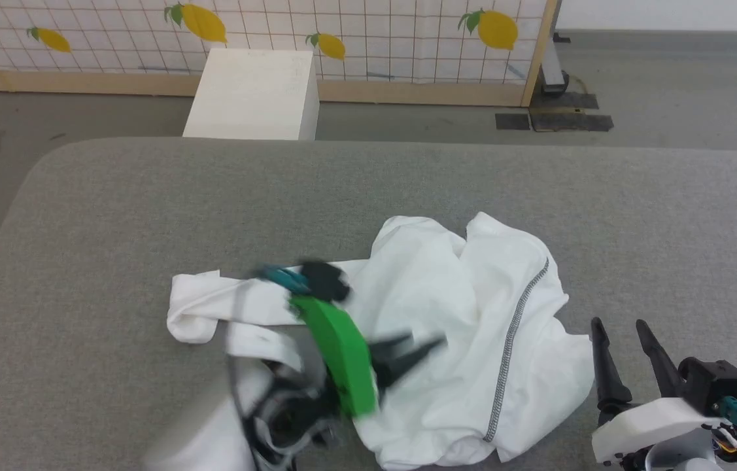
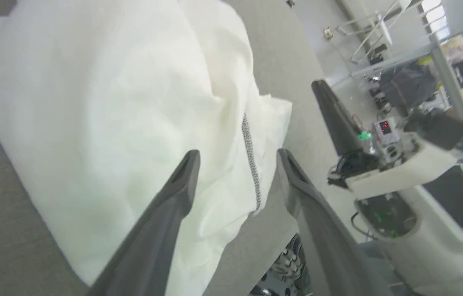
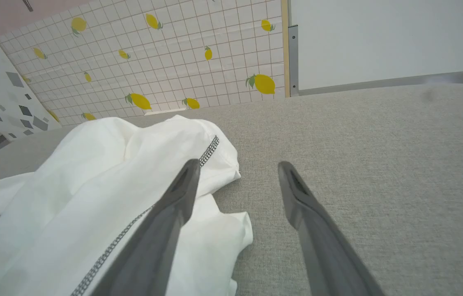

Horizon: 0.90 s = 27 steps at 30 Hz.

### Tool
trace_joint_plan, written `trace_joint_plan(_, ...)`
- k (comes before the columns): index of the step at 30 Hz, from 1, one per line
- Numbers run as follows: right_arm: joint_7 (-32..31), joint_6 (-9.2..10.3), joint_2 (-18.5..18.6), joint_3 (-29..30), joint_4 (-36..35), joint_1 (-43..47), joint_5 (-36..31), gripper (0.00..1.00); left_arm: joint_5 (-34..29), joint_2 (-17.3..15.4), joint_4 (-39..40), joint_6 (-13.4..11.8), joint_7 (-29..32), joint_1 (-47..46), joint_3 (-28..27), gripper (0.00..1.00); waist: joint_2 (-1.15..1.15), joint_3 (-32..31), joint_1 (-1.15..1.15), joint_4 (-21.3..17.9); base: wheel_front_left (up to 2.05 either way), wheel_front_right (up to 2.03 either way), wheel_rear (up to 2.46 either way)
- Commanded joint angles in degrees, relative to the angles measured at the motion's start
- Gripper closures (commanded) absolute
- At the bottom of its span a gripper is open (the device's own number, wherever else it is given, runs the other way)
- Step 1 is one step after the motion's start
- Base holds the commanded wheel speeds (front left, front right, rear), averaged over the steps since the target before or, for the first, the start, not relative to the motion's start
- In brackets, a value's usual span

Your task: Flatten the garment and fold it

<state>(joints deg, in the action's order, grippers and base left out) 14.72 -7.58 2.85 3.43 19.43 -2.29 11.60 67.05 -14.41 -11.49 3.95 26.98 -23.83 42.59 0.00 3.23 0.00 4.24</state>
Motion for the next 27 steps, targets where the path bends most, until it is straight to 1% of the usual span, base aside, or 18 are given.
trace_joint_plan(1,0.3,0.09,0.0,0.3,0.1,0.5,0.3,0.00,1.4,-0.6,2.2,-0.5,-2.7,0.6,-3.4,0.00,0.00,-0.5,0.00,0.3,0.00,0.00,0.00)
trace_joint_plan(4,0.3,0.09,0.0,0.8,0.4,0.3,0.4,0.00,1.6,-2.6,5.8,-1.9,-9.6,0.9,-10.3,0.00,0.00,-0.6,0.00,0.3,0.00,0.00,0.00)
trace_joint_plan(6,0.3,0.09,0.0,0.9,0.8,-0.1,0.9,0.00,-0.7,-4.2,6.6,-3.4,-15.9,1.5,-14.6,0.00,0.00,-0.8,0.00,0.3,0.00,0.00,0.00)
trace_joint_plan(8,0.3,0.09,0.0,0.6,1.5,-0.6,1.1,0.00,-4.8,-6.4,6.1,-5.0,-21.2,2.4,-16.8,0.00,0.00,-0.9,0.00,0.1,0.00,0.00,0.00)
trace_joint_plan(10,-0.1,0.09,0.0,0.2,2.6,-1.4,1.0,0.00,-7.9,-7.4,5.3,-6.6,-27.4,3.9,-19.4,0.00,0.00,-1.0,0.00,-0.1,0.00,0.00,0.00)
trace_joint_plan(11,-1.1,0.09,0.0,0.2,3.3,-2.0,1.3,0.00,-10.6,-8.4,4.6,-7.7,-30.8,4.7,-20.1,0.00,0.00,-1.0,0.00,-0.2,0.00,0.00,0.00)
trace_joint_plan(12,-2.2,0.09,0.0,0.1,3.7,-2.6,1.3,0.00,-12.5,-8.9,4.1,-8.3,-33.2,5.4,-20.4,0.00,0.00,-1.0,0.00,-0.2,0.00,0.00,0.00)
trace_joint_plan(13,-3.6,0.09,0.0,0.2,3.9,-3.4,1.3,0.00,-14.6,-9.2,3.7,-9.0,-36.8,6.3,-21.0,0.00,0.00,-0.9,0.00,-0.2,0.00,0.00,0.00)
trace_joint_plan(14,-4.8,0.09,0.0,0.4,4.0,-4.1,1.3,0.00,-16.2,-9.2,3.4,-9.8,-39.0,7.0,-21.7,0.00,0.00,-0.8,0.00,-0.2,0.00,0.00,0.00)
trace_joint_plan(15,-6.7,0.09,0.0,0.7,4.0,-5.1,1.3,0.00,-19.0,-9.7,3.2,-10.6,-40.5,7.9,-22.0,0.00,0.00,-0.6,0.00,-0.2,0.00,0.00,0.00)
trace_joint_plan(16,-8.4,0.09,0.0,1.0,3.9,-5.9,1.0,0.00,-21.5,-9.8,3.3,-11.4,-41.3,8.6,-22.4,0.00,0.00,-0.5,0.00,-0.1,0.00,0.00,0.00)
trace_joint_plan(19,-16.1,0.09,0.0,2.6,3.9,-9.5,-0.2,0.00,-29.5,-8.4,6.3,-13.0,-41.9,11.3,-25.7,0.00,0.00,0.3,0.00,0.3,0.00,0.00,0.00)
trace_joint_plan(21,-22.8,0.09,0.0,3.3,4.3,-12.0,-1.4,0.00,-34.5,-6.3,9.3,-12.9,-41.9,13.7,-28.3,0.00,0.00,0.9,0.00,0.6,0.00,0.00,0.00)
trace_joint_plan(22,-25.8,0.09,0.0,3.6,4.4,-13.2,-2.6,0.00,-36.3,-5.3,10.3,-12.6,-41.9,14.9,-29.2,0.00,0.00,1.2,0.00,0.7,0.00,0.00,0.00)
trace_joint_plan(24,-32.9,0.09,0.0,3.8,4.9,-15.9,-4.3,0.00,-39.9,-3.1,12.7,-11.3,-42.0,17.1,-30.9,0.00,0.00,2.0,0.00,1.1,0.00,0.00,0.00)
trace_joint_plan(27,-43.6,0.09,0.0,3.5,6.0,-19.4,-8.8,0.00,-43.5,0.3,14.8,-8.7,-42.0,19.5,-33.5,0.00,0.00,3.5,0.00,2.1,0.00,0.00,0.00)
